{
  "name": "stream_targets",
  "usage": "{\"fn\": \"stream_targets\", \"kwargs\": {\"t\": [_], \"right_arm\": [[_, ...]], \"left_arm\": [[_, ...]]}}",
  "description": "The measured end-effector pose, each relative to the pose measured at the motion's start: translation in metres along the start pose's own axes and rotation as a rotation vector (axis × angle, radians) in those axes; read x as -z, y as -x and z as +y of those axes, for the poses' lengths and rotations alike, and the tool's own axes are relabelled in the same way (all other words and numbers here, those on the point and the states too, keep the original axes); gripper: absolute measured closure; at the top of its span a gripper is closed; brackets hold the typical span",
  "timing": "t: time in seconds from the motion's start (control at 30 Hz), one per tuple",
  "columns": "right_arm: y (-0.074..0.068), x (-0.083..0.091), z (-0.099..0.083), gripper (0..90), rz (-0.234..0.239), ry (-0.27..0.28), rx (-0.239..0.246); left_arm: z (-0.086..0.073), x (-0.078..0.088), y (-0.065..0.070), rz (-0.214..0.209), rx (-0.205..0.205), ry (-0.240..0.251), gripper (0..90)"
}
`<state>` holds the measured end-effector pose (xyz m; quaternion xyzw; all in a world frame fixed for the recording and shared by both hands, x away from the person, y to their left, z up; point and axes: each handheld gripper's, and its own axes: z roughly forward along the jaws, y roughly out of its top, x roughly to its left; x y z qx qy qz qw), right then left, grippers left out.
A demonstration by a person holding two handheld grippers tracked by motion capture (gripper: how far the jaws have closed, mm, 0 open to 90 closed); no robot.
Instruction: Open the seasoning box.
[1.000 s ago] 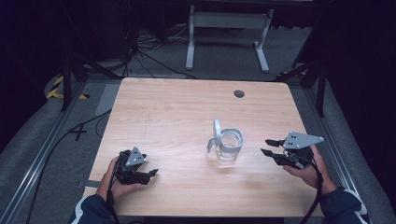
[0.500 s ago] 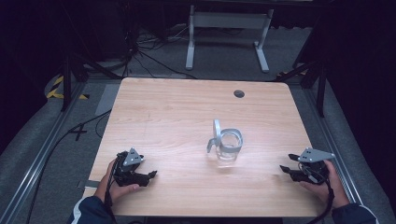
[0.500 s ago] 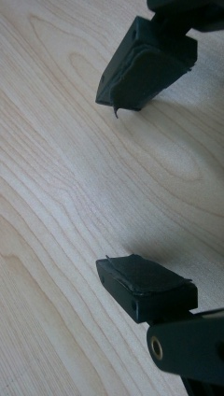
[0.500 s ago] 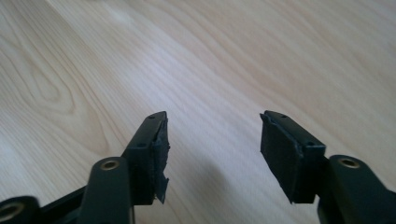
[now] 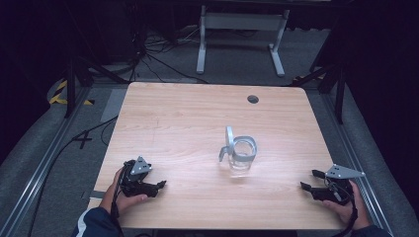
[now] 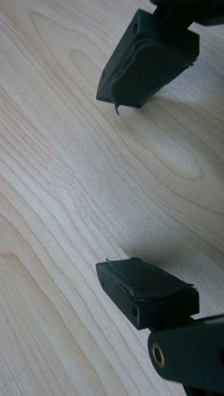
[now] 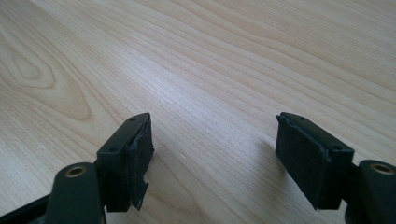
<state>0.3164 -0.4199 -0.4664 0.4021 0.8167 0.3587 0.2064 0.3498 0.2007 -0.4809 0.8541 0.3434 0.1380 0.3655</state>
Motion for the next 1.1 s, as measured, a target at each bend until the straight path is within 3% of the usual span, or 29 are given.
{"fn": "stream_targets", "kwargs": {"t": [1.1], "right_arm": [[0.0004,-0.0006,-0.0001,21.6,-0.018,-0.008,-0.028]], "left_arm": [[0.0011,-0.0012,-0.0014,-0.001,-0.003,-0.003,14.7]]}}
